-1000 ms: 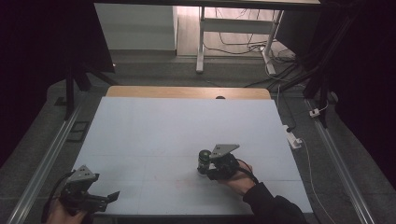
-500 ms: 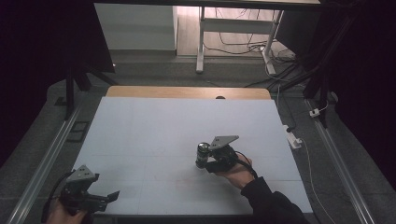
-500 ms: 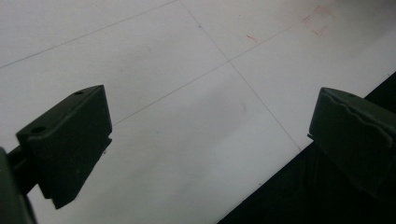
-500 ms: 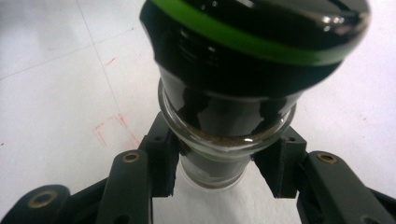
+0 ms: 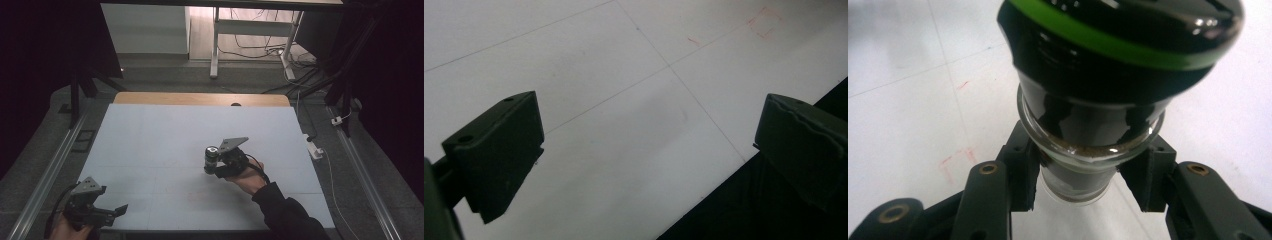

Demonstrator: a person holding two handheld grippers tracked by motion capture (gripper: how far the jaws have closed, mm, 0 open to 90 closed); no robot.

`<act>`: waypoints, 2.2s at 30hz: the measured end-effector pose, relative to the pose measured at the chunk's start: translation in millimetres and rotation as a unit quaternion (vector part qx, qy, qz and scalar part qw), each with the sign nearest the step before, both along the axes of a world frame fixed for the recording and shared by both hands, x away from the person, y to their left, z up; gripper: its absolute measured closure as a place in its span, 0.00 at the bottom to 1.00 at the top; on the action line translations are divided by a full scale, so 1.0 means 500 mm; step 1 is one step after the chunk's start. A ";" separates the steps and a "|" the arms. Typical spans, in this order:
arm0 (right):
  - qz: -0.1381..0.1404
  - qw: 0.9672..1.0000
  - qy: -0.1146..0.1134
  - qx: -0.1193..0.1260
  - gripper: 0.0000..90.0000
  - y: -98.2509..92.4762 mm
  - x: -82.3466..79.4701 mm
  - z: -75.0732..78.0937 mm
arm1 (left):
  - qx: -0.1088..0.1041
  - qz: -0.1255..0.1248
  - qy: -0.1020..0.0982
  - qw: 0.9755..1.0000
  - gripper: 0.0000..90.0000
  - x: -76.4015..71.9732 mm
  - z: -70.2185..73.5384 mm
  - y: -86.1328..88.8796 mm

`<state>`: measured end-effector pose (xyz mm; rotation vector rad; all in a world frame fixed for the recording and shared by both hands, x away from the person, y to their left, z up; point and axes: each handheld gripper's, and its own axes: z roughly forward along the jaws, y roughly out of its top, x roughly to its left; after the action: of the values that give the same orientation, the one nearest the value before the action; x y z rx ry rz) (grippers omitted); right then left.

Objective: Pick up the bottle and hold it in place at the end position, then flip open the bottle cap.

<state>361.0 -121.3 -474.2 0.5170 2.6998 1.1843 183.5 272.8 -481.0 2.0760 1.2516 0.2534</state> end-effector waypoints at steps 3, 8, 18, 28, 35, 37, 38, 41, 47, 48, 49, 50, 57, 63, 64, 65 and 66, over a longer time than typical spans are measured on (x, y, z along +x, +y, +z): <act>0.003 1.000 -0.001 -0.002 0.59 0.011 0.011 0.001 | 0.000 0.000 0.000 1.000 0.01 0.000 0.000 0.000; 0.002 1.000 -0.006 -0.003 0.59 0.025 0.030 0.004 | -0.001 0.000 0.000 1.000 0.01 0.000 0.000 0.000; -0.005 1.000 -0.014 -0.004 0.59 0.038 0.070 0.001 | -0.003 0.000 0.002 1.000 0.01 0.001 0.000 0.001; -0.007 1.000 -0.022 -0.019 0.59 0.054 0.114 -0.016 | -0.004 -0.002 0.003 1.000 0.01 0.001 -0.001 0.001; -0.018 0.999 -0.021 -0.027 0.59 0.057 0.142 -0.035 | -0.004 -0.003 0.003 1.000 0.01 0.001 -0.001 0.002; -0.017 0.999 -0.019 -0.028 0.59 0.056 0.147 -0.040 | -0.003 -0.004 0.003 1.000 0.01 0.001 -0.001 0.001; -0.017 0.999 -0.020 -0.028 0.59 0.056 0.148 -0.043 | -0.003 -0.004 0.003 1.000 0.01 0.001 -0.001 0.001; -0.014 0.999 -0.019 -0.030 0.59 0.058 0.151 -0.050 | -0.003 -0.004 0.003 1.000 0.01 0.002 -0.001 0.001; -0.010 0.999 -0.017 -0.038 0.59 0.061 0.151 -0.060 | -0.003 -0.005 0.003 1.000 0.01 0.001 -0.001 0.001; -0.010 0.999 -0.019 -0.042 0.59 0.061 0.151 -0.062 | -0.003 -0.005 0.003 1.000 0.01 0.001 -0.001 0.001; -0.011 0.999 -0.019 -0.040 0.59 0.061 0.150 -0.063 | -0.003 -0.005 0.003 1.000 0.01 0.001 -0.001 0.001; -0.014 0.999 -0.014 -0.039 0.59 0.060 0.150 -0.063 | -0.003 -0.005 0.003 1.000 0.01 0.001 -0.001 0.001; -0.015 0.999 -0.010 -0.028 0.59 0.053 0.151 -0.068 | 0.000 -0.006 0.003 1.000 0.01 0.000 0.000 -0.001; -0.015 1.000 -0.008 -0.024 0.59 0.051 0.152 -0.069 | 0.002 -0.006 0.005 1.000 0.01 0.002 0.000 -0.002; -0.015 1.000 -0.008 -0.023 0.59 0.051 0.152 -0.069 | 0.001 -0.005 0.006 1.000 0.01 0.002 0.000 -0.001; -0.014 1.000 -0.009 -0.022 0.59 0.050 0.152 -0.070 | 0.000 -0.004 0.007 1.000 0.01 0.003 -0.001 0.000; -0.015 1.000 -0.009 -0.021 0.59 0.050 0.152 -0.070 | -0.003 -0.004 0.008 1.000 0.01 0.003 -0.001 0.000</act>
<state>437.2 -96.2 -509.1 0.5358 2.6865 1.1167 185.1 273.1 -481.2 2.0822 1.2527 0.2296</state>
